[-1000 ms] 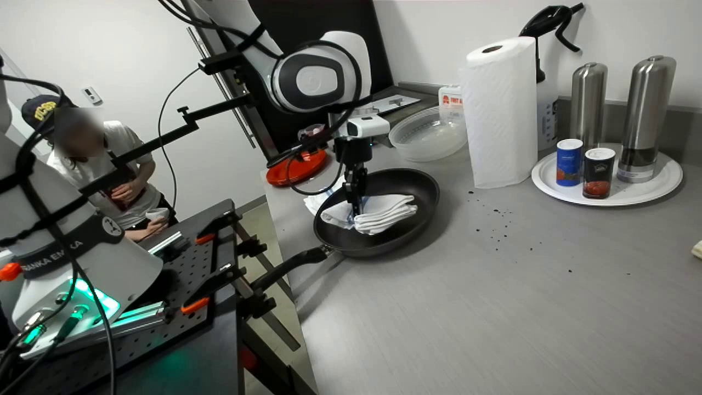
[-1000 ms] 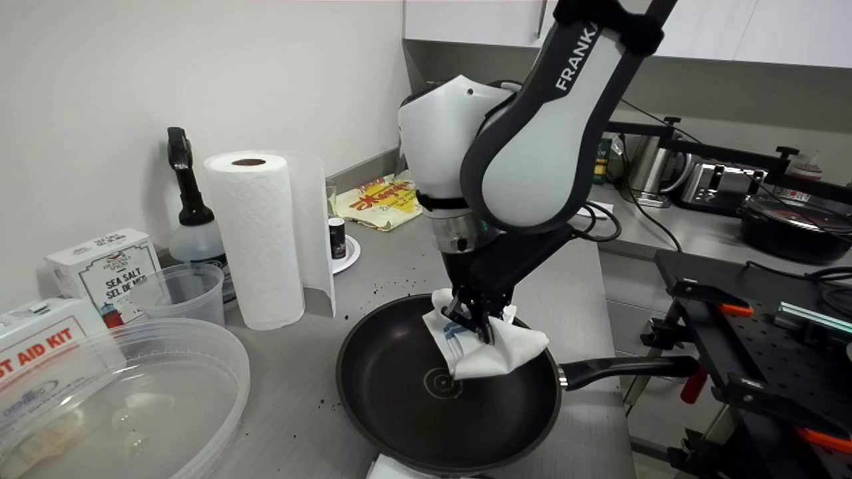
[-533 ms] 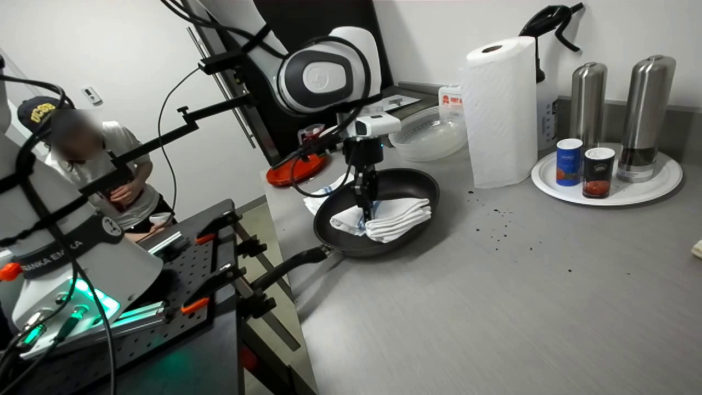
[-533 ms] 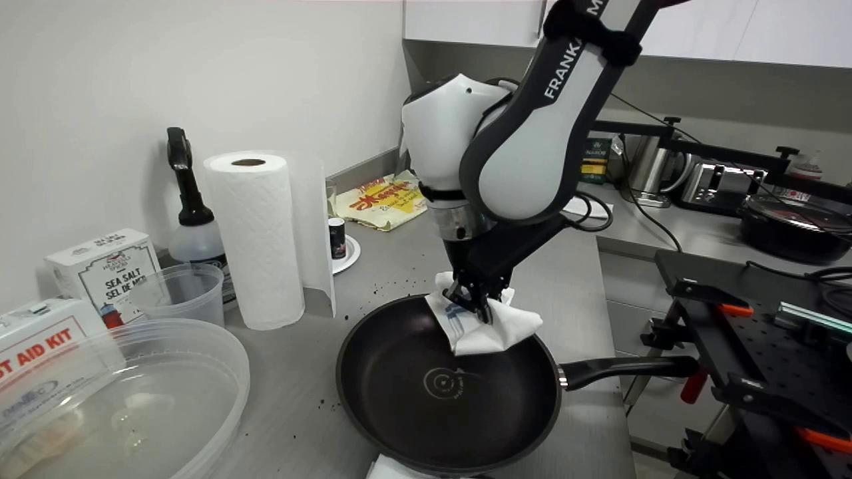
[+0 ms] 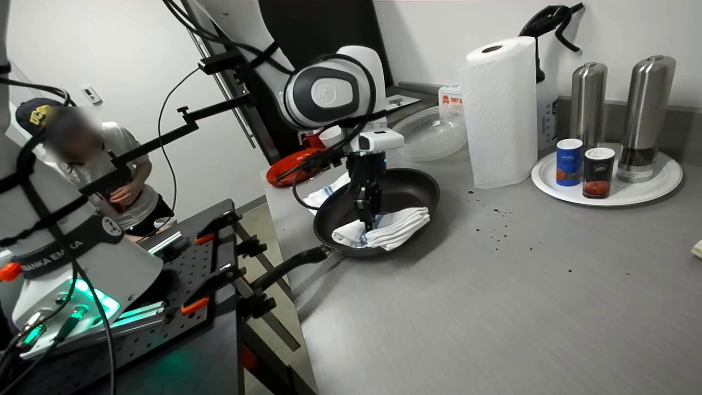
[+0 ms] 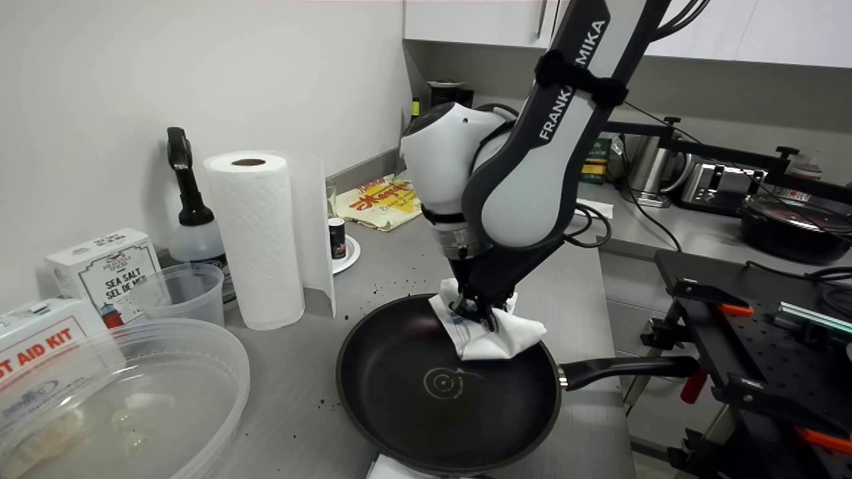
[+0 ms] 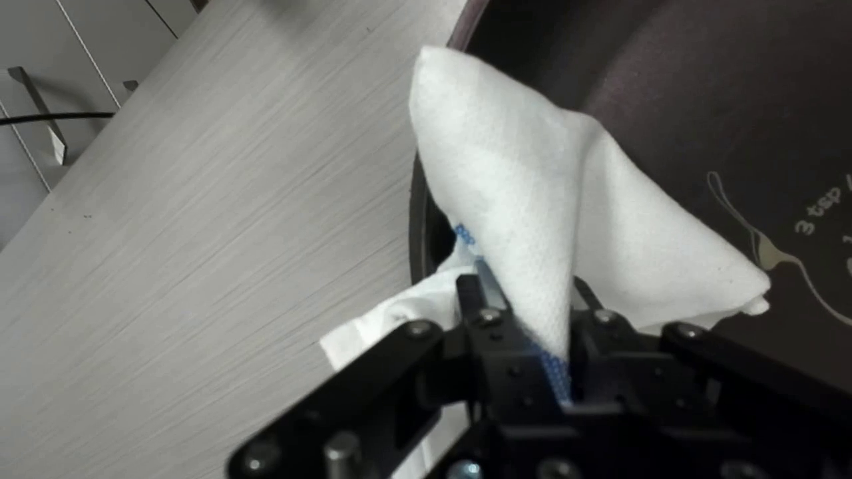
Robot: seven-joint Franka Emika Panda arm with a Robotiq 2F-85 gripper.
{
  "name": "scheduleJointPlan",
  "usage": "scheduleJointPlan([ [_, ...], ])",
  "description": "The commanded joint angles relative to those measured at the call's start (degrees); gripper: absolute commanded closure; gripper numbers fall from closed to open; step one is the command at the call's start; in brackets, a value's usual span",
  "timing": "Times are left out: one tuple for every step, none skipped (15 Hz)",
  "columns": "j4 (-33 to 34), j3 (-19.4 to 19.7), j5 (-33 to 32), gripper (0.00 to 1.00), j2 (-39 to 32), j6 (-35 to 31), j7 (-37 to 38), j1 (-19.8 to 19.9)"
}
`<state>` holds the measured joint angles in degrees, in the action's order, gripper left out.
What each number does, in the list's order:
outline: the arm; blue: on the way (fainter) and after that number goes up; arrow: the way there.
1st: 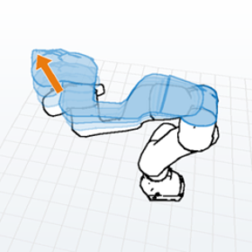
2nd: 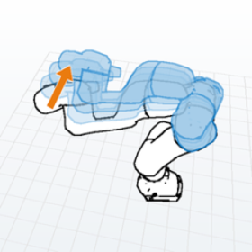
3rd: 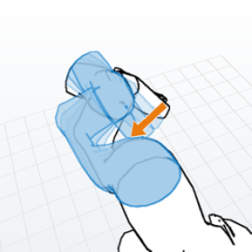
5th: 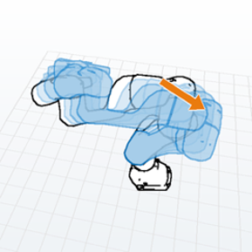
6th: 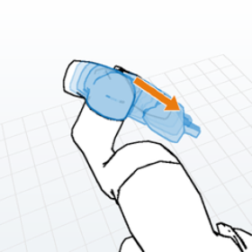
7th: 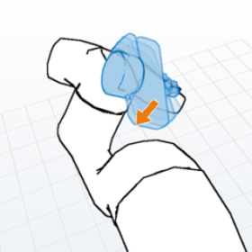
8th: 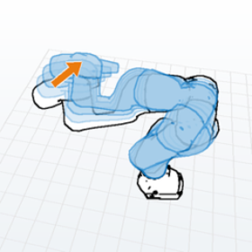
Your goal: Use the white towel wipe the black pan
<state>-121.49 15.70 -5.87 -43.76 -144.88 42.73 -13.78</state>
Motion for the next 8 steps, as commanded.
scheduleJointPlan([
  [2.09,0.35,-0.62,0.95,-2.4,0.24,1.74,-0.5],
  [2.49,0.06,-0.11,0.95,-2.77,0.91,1.52,0.02],
  [2.58,0.12,0.18,0.95,-2.87,1.29,1.65,0.24],
  [2.43,0.33,0.28,0.95,-2.81,1.46,2.02,0.26],
  [2.28,0.41,0.39,0.95,-2.7,1.58,2.43,0.37],
  [2.26,0.61,0.24,0.95,-2.73,1.7,2.88,0.31],
  [2.32,0.83,-0.04,0.95,-2.9,1.81,3.23,0.2],
  [2.5,0.9,-0.2,0.95,-3.19,2.01,3.49,0.18],
])
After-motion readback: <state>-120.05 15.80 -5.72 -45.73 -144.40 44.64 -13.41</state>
